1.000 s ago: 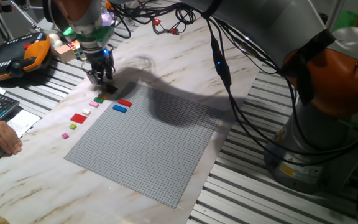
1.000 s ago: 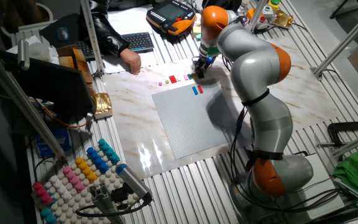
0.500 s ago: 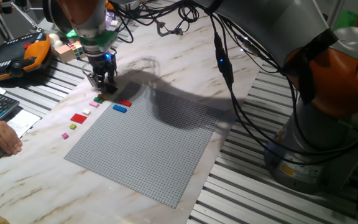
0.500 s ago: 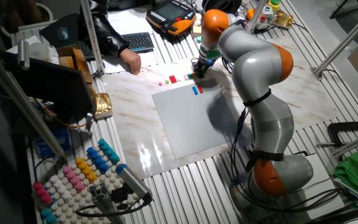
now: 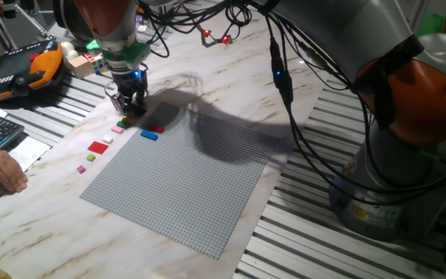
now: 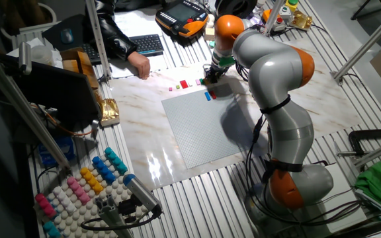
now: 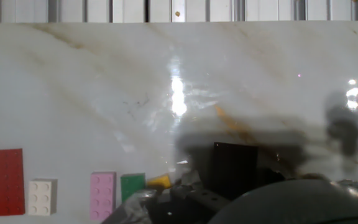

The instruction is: Build with small Lego blocks

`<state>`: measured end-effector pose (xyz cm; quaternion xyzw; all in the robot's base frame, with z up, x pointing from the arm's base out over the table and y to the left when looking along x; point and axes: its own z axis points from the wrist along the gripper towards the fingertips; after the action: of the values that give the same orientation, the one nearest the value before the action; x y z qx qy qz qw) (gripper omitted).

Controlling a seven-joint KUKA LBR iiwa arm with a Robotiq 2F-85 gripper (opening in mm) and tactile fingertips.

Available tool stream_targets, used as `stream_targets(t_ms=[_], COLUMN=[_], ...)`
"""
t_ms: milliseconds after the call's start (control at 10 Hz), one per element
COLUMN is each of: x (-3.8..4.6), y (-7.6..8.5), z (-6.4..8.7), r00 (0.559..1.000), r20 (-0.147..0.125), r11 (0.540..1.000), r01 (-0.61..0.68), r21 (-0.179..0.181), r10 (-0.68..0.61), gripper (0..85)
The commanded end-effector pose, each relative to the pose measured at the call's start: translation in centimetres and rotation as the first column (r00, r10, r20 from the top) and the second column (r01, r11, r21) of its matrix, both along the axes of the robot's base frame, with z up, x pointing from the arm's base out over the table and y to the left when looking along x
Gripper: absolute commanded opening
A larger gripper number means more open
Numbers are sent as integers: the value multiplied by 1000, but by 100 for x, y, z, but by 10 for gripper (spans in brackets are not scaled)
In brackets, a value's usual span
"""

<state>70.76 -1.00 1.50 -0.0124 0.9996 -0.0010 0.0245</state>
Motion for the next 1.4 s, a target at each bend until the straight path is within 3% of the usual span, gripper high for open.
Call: stream_targets(t_ms=[0,300,800,1300], x=[0,11,34,50], y=[5,18,-4,-25], z=[-1,13,13,27], r00=[1000,1000,999,997], r20=[-3,-3,-6,-26], r11=[1000,1000,999,998], r01=[0,-14,-34,-68], r21=[0,-16,-12,-3], r10=[0,14,34,68], gripper=[557,450,283,13])
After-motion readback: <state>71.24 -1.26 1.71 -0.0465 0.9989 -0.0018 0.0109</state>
